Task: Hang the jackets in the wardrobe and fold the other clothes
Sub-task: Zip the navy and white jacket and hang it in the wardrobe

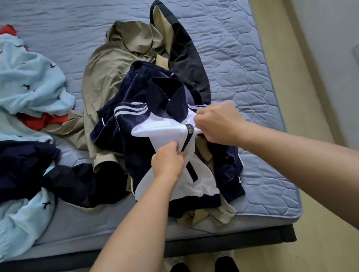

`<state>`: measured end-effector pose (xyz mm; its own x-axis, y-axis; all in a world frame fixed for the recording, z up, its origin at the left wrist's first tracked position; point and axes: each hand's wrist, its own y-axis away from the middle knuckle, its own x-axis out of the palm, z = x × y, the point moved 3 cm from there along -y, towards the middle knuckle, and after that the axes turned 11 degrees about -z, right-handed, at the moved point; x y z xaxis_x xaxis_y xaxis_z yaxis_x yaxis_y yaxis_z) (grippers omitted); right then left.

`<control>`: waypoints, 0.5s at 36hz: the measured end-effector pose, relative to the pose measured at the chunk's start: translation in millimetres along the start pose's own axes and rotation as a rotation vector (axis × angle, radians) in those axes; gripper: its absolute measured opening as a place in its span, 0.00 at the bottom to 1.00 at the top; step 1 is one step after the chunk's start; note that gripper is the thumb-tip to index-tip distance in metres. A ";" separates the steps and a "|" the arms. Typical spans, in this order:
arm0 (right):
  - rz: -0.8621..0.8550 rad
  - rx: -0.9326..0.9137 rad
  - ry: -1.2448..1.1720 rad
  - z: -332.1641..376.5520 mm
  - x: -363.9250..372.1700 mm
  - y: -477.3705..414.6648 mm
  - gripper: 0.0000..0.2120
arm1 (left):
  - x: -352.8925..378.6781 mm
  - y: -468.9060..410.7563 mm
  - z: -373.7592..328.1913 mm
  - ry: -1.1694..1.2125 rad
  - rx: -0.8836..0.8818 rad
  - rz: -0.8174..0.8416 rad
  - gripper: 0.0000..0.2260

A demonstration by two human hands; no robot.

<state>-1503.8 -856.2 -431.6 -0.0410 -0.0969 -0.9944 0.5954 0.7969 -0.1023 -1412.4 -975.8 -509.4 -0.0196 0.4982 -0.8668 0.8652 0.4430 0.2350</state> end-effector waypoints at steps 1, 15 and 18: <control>0.009 0.003 0.026 -5.0 0.1 -0.2 0.05 | -0.2 0.6 6.8 -0.017 -0.018 0.005 0.11; -0.071 0.080 -0.175 -4.9 1.4 22.7 0.07 | -15.9 -23.0 17.0 0.152 -0.209 0.366 0.05; -0.083 0.095 -0.269 -2.3 -1.6 29.6 0.06 | -36.9 -49.9 -8.8 0.194 -0.193 0.097 0.07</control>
<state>-1487.9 -831.1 -433.1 0.1135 -0.3240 -0.9392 0.6719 0.7214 -0.1677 -1459.2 -1009.7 -485.2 -0.0531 0.6699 -0.7406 0.7569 0.5107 0.4077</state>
